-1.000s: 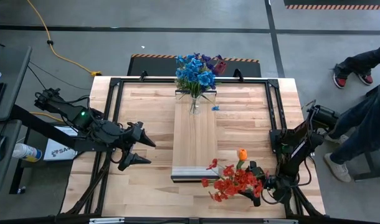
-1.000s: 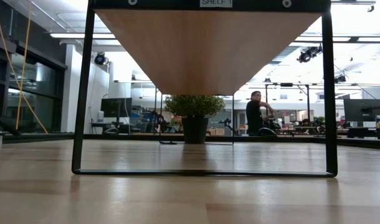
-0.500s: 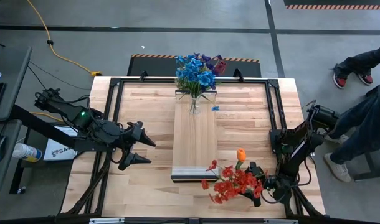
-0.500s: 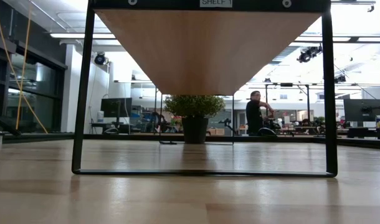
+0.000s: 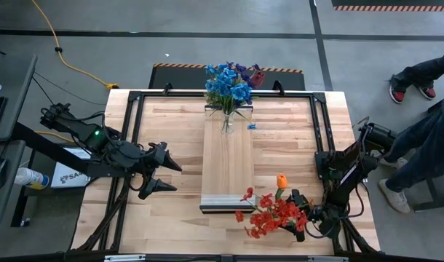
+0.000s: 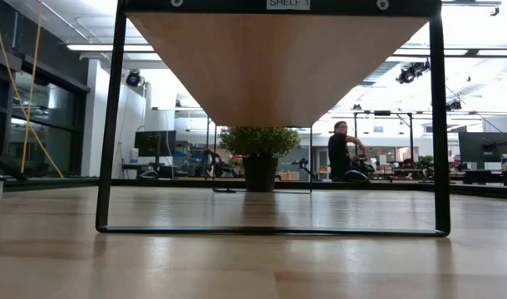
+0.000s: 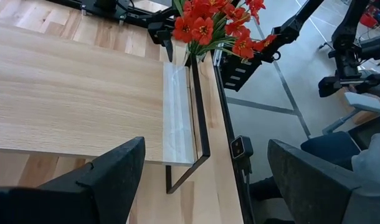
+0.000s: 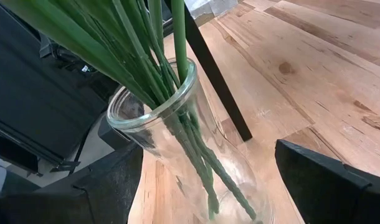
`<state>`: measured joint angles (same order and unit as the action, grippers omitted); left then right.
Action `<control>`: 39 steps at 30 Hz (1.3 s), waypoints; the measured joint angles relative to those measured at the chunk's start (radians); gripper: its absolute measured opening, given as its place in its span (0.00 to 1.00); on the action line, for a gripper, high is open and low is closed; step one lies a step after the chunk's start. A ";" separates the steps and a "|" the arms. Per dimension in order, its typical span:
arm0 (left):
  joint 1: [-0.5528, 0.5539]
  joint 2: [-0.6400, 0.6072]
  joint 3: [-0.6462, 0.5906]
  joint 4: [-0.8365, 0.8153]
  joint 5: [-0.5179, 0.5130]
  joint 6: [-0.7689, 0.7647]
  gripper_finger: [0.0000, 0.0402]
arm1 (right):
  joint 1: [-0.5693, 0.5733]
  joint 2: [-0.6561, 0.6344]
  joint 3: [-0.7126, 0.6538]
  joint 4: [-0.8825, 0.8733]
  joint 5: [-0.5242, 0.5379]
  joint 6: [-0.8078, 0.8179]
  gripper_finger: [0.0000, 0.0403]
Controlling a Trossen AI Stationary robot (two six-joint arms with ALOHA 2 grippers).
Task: Pick and place flowers into a vace then onto a shelf
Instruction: Put the transparent vase on the shelf
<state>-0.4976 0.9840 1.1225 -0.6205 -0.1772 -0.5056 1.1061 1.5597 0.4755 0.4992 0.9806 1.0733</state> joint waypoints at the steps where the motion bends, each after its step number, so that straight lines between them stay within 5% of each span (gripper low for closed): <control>1: 0.000 0.000 0.000 0.000 -0.001 0.000 0.92 | 0.000 0.000 0.000 0.000 0.000 0.000 0.87; 27: 0.000 0.000 0.000 0.000 -0.027 0.001 0.92 | 0.000 0.006 0.000 0.050 0.034 -0.008 0.87; 39: 0.000 0.000 0.000 0.000 -0.060 0.001 0.92 | 0.000 0.184 0.000 0.272 0.012 0.019 0.87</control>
<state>-0.4980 0.9844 1.1225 -0.6201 -0.2368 -0.5046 1.1057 1.7439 0.4759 0.7714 0.9926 1.0920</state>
